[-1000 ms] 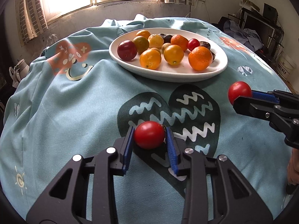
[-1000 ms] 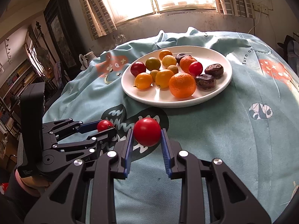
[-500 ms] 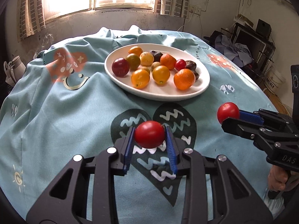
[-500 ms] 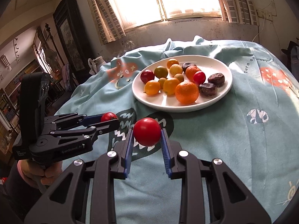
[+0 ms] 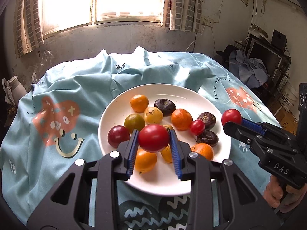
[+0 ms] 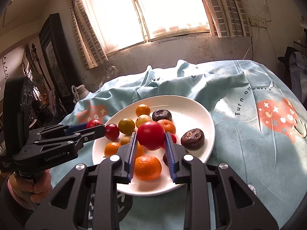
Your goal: Organize fruits
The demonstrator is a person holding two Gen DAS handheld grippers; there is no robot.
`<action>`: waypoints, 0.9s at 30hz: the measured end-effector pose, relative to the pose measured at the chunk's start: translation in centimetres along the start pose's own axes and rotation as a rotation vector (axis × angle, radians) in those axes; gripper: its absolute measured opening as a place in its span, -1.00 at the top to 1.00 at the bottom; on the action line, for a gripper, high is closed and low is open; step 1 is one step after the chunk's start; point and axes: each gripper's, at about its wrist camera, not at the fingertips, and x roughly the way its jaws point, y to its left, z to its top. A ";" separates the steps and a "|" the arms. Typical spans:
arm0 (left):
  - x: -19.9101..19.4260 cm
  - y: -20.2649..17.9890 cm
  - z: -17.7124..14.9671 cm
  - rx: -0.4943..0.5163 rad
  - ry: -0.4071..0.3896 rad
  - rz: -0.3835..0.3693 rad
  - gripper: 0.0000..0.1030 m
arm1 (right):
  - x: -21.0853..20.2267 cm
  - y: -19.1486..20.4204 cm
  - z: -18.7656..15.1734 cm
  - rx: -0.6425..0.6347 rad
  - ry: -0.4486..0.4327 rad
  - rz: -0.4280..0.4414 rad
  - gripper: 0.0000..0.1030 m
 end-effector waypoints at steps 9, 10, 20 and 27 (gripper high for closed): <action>4.7 0.4 1.3 0.006 0.044 0.030 0.35 | 4.8 -0.8 0.7 -0.032 0.052 0.001 0.43; 4.8 0.5 1.2 0.009 0.044 0.042 0.29 | 5.0 -0.7 0.6 -0.036 0.059 0.002 0.42; -2.7 0.3 -0.9 0.019 -0.051 0.162 -0.93 | -1.7 0.7 -0.5 -0.062 -0.006 -0.009 -0.76; -9.8 -1.1 -7.0 0.034 -0.062 0.206 -0.96 | -8.1 3.2 -5.7 -0.159 0.028 0.022 -0.97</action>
